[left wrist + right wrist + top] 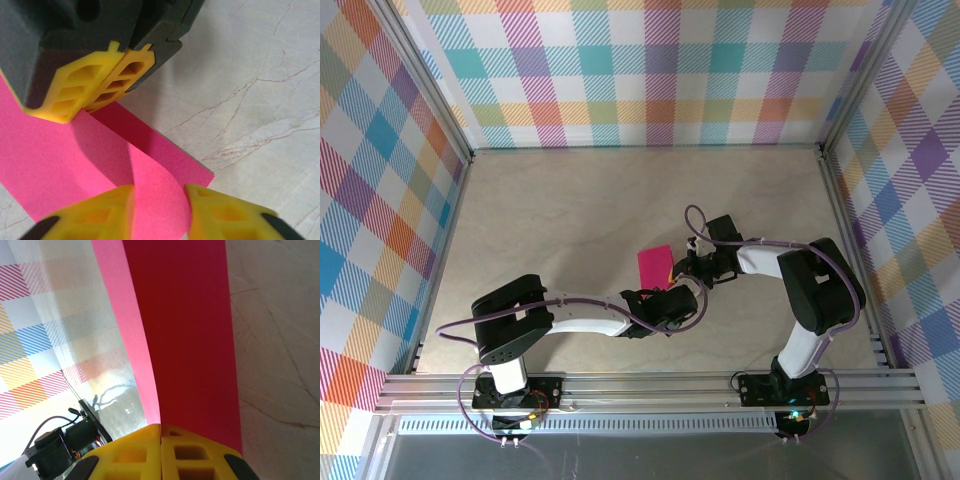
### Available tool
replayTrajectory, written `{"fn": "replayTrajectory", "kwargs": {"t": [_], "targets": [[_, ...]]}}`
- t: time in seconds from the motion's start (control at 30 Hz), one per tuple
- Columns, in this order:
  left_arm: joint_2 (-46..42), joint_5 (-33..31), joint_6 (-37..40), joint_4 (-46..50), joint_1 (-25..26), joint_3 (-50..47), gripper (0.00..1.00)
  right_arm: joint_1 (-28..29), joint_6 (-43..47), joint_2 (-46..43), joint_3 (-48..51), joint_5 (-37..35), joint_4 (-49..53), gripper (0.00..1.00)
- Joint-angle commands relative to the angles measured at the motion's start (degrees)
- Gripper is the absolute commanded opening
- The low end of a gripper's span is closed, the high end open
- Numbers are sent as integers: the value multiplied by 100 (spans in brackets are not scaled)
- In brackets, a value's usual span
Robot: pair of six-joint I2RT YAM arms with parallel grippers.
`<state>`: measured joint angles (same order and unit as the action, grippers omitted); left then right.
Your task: Fold a paper plane with a square sheet of paper (fold left side to right side)
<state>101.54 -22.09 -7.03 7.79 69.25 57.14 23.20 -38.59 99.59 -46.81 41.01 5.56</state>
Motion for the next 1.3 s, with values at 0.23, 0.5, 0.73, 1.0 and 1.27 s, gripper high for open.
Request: {"fn": "replayTrajectory", "kwargs": {"t": [0.23, 0.5, 0.73, 1.0, 1.27], "targets": [[-259, -134, -103, -39, 39, -69, 3, -35, -27, -7, 71, 142, -65, 9], [-542, 102, -374, -115, -24, -272, 0, -50, 55, -495, -130, 46, -38, 26], [-943, 1321, -821, -550, -467, -678, 0, -285, 409, -1437, -56, -530, 534, 44], [-1259, 3384, -1710, -1720, -1491, -1407, 0, -401, 599, -2647, 889, -903, 527, 37], [-1163, 4140, -2064, -2228, -2040, -1714, 0, 202, 300, -2566, 1559, -847, -111, 10]]}}
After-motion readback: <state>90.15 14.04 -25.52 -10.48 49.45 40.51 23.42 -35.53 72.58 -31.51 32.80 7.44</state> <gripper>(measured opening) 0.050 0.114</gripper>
